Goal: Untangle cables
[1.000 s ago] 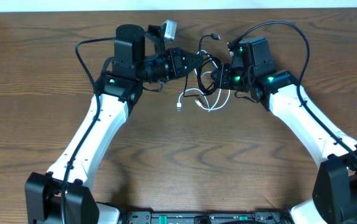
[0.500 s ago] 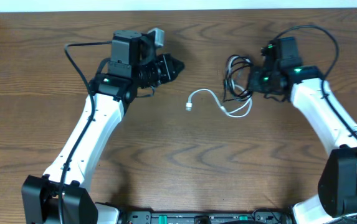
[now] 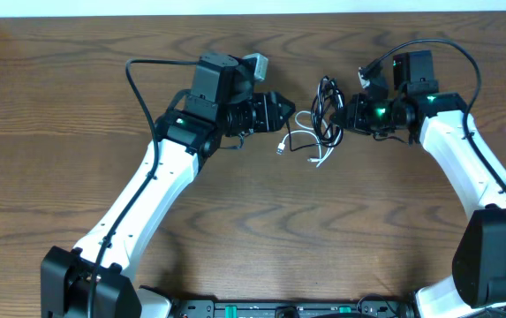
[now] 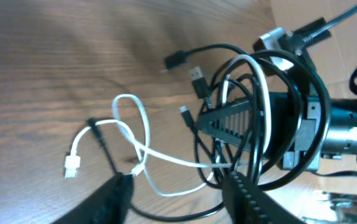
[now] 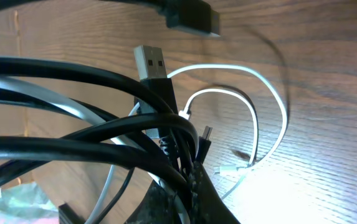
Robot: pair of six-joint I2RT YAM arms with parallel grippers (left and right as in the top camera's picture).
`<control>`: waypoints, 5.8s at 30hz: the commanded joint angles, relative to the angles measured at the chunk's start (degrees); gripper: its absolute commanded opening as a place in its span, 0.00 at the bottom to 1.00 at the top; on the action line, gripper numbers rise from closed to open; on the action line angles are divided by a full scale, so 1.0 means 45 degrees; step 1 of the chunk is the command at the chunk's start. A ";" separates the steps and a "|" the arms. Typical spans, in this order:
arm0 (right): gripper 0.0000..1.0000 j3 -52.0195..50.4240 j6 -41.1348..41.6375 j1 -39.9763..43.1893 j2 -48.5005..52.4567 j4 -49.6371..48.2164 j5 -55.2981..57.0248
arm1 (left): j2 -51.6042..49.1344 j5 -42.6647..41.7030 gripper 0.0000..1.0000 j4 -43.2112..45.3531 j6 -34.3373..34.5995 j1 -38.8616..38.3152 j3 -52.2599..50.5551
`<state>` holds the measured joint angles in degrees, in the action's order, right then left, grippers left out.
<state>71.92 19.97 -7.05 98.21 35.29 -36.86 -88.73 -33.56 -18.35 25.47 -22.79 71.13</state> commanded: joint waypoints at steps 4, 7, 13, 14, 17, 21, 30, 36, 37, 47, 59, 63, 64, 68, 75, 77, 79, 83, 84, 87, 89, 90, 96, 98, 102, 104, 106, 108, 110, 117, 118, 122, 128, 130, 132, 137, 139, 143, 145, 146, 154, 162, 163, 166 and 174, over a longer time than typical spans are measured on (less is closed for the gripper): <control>0.01 -0.0019 0.0189 -0.0039 -0.0107 -0.0039 -0.0563 | -0.0291 0.0019 0.57 0.0525 -0.0087 -0.0797 0.0243; 0.01 -0.0019 0.0180 -0.0039 -0.0107 -0.0034 -0.0563 | -0.0971 0.0325 0.56 0.0753 -0.0029 -0.1141 0.0243; 0.01 -0.0019 0.0175 -0.0039 -0.0102 -0.0029 -0.0563 | -0.1418 -0.0539 0.56 0.1690 0.0019 -0.1209 0.0243; 0.01 -0.0019 0.0175 -0.0039 -0.0107 -0.0029 -0.0563 | -0.1413 -0.0563 0.56 0.1836 0.0019 -0.1205 0.0243; 0.01 -0.0019 0.0175 -0.0039 -0.0102 -0.0019 -0.0563 | -0.1428 -0.0685 0.52 0.1977 -0.0049 -0.1205 0.0243; 0.01 -0.0019 0.0175 -0.0039 -0.0102 -0.0029 -0.0563 | -0.1666 -0.0515 0.36 0.1710 -0.0432 -0.1205 0.0243; 0.01 -0.0019 0.0029 -0.0039 -0.0102 0.0034 -0.0529 | -0.2574 0.1336 0.08 0.1622 -0.0384 -0.1219 0.0243; 0.01 -0.0019 0.0053 -0.0024 -0.0107 0.0457 0.0908 | -0.2574 0.5328 0.07 0.0743 0.0641 -0.1214 0.0243; 0.01 -0.0019 0.0180 -0.0024 -0.0107 0.0738 0.1821 | -0.2569 0.6120 0.07 0.0389 0.0636 -0.1214 0.0243; 0.17 -0.0019 0.0612 0.0175 -0.0102 0.1695 0.7810 | -0.1598 0.7718 0.08 -0.1574 -0.0355 -0.1146 0.0248; 0.55 0.0049 -0.3735 0.1817 -0.0112 0.0928 -0.0413 | 0.1132 0.6630 0.07 -0.1253 -0.0753 -0.1146 0.0248; 0.62 0.0068 -0.4119 0.1496 -0.0112 -0.0573 -0.5314 | 0.1452 0.4925 0.08 -0.0408 -0.0738 -0.1146 0.0248; 0.63 0.0068 -0.4007 0.1316 -0.0112 -0.1103 -0.5989 | 0.1477 0.4595 0.08 -0.0238 -0.0622 -0.1146 0.0248; 0.63 0.0068 -0.2263 0.0321 -0.0107 -0.2875 -0.5260 | 0.1506 0.4260 0.07 -0.0087 0.0083 -0.1141 0.0248; 0.69 0.0063 -0.1030 -0.1724 -0.0107 -0.4517 -0.3682 | 0.1506 0.4158 0.08 0.0015 0.1229 -0.1035 0.0248; 0.71 0.0063 -0.1005 -0.2123 -0.0107 -0.4609 -0.3230 | 0.1506 0.3876 0.08 0.0053 0.1229 -0.0889 0.0248; 0.72 0.0063 -0.1001 -0.2331 -0.0102 -0.4605 -0.2890 | 0.1506 0.3638 0.07 0.0058 0.1282 -0.0767 0.0248; 0.63 0.0063 -0.0287 -0.2968 0.0058 -0.4789 -0.0602 | 0.1506 0.2885 0.07 0.0194 0.1370 -0.0554 0.0248; 0.56 0.0063 -0.0073 -0.3109 0.0102 -0.4877 -0.0024 | 0.1511 0.2885 0.07 0.0199 0.1370 -0.0559 0.0248; 0.38 0.0063 0.0850 -0.3648 0.0393 -0.5081 0.3201 | 0.1520 0.2866 0.07 0.0209 0.1433 -0.0559 0.0248; 0.21 0.0063 0.1010 -0.3823 0.0529 -0.4974 0.4847 | 0.1520 0.2778 0.08 0.0199 0.1457 -0.0559 0.0248; 0.17 0.0063 0.1200 -0.3852 0.0568 -0.4784 0.5746 | 0.1525 0.2788 0.07 0.0185 0.1443 -0.0559 0.0248; 0.01 0.0063 0.1846 -0.2686 0.0559 -0.1481 1.0205 | 0.1525 0.3041 0.07 -0.0500 0.1015 0.0155 0.0248; 0.01 0.0063 0.1826 -0.1647 0.0563 -0.0029 1.0559 | 0.1525 0.3041 0.07 -0.0753 0.1015 0.0865 0.0248; 0.01 0.0063 0.1219 -0.0238 0.0563 0.1132 1.0525 | 0.1525 0.3041 0.07 -0.1010 0.0335 0.2074 0.0248; 0.01 0.0063 0.0879 0.0364 0.0563 0.1224 1.0248 | 0.1525 0.3041 0.08 -0.1316 0.0019 0.2628 0.0248; 0.01 0.0063 0.0355 0.1005 0.0563 0.1205 0.9389 | 0.1525 0.3041 0.08 -0.1758 -0.0097 0.3240 0.0248; 0.01 0.0063 0.0049 0.1545 0.0563 0.1200 0.8680 | 0.1525 0.3036 0.08 -0.2254 -0.0495 0.3861 0.0248; 0.01 0.0063 -0.0214 0.2016 0.0563 0.1161 0.7912 | 0.1525 0.3041 0.07 -0.2817 -0.1219 0.4507 0.0248; 0.01 0.0063 -0.1885 0.2671 0.0563 0.0903 0.5270 | 0.1525 0.4663 0.07 -0.3959 -0.2030 0.5673 0.0248; 0.01 0.0063 -0.2681 0.2744 0.0563 0.0797 0.4129 | 0.1525 0.4648 0.07 -0.4129 -0.2142 0.5790 0.0248; 0.01 0.0083 -0.5761 0.2642 0.0554 0.0631 -0.2827 | 0.1525 0.3133 0.17 -0.4522 -0.3400 0.5581 0.0248; 0.01 0.0092 -0.6382 0.1700 0.0291 0.0228 -0.6402 | 0.1525 0.0379 0.62 -0.4129 -0.4148 0.4541 0.0248; 0.01 0.0097 -0.6319 0.1229 -0.0039 -0.0180 -0.6897 | 0.1525 -0.0568 0.64 -0.3623 -0.4138 0.4231 0.0248; 0.01 0.0097 -0.5761 0.0967 -0.0359 -0.0573 -0.6892 | 0.1525 -0.1253 0.64 -0.3113 -0.4129 0.3978 0.0248; 0.01 0.0097 -0.2448 0.0806 -0.1355 -0.2118 -0.6091 | 0.1467 -0.1729 0.64 -0.1943 -0.3827 0.2550 0.0248; 0.01 0.0097 -0.0879 0.0801 -0.1617 -0.2273 -0.4770 | 0.1389 -0.1719 0.64 -0.1579 -0.3813 0.2011 0.0248; 0.01 0.0097 0.2414 0.0719 -0.2025 -0.1836 -0.1088 | 0.0976 -0.0010 0.64 -0.0865 -0.1316 0.1073 0.0248; 0.01 0.0097 0.2662 0.0452 -0.2045 -0.1685 -0.0306 | 0.0733 0.0063 0.64 -0.0486 -0.0627 0.0806 0.0248; 0.01 0.0097 0.2739 0.0262 -0.2045 -0.1574 0.0039 | 0.0602 0.0039 0.64 -0.0262 -0.0335 0.0612 0.0248; 0.04 0.0083 0.2487 -0.2137 -0.1860 0.1185 0.7145 | 0.0403 0.1015 0.64 -0.0170 -0.0253 0.0525 0.0248; 0.65 0.0092 0.2132 -0.2909 -0.1758 0.1146 0.7252 | 0.0398 0.1044 0.64 -0.0461 -0.0257 0.0544 0.0243; 0.65 0.0092 0.2142 -0.2769 -0.1797 0.1117 0.7252 | 0.0384 0.1044 0.64 -0.0544 -0.0253 0.0534 0.0243; 0.67 0.0092 0.2137 -0.2191 -0.1967 0.1141 0.7252 | 0.0214 0.1044 0.64 -0.0563 -0.0257 0.0423 0.0243; 0.70 0.0087 0.1423 0.0928 -0.2108 0.1710 0.6154 | -0.1928 0.1039 0.63 0.0262 -0.0253 -0.1379 0.0243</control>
<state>71.94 28.88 -6.72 90.24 42.37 -6.39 -93.08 -29.39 -19.35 24.21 -25.52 71.37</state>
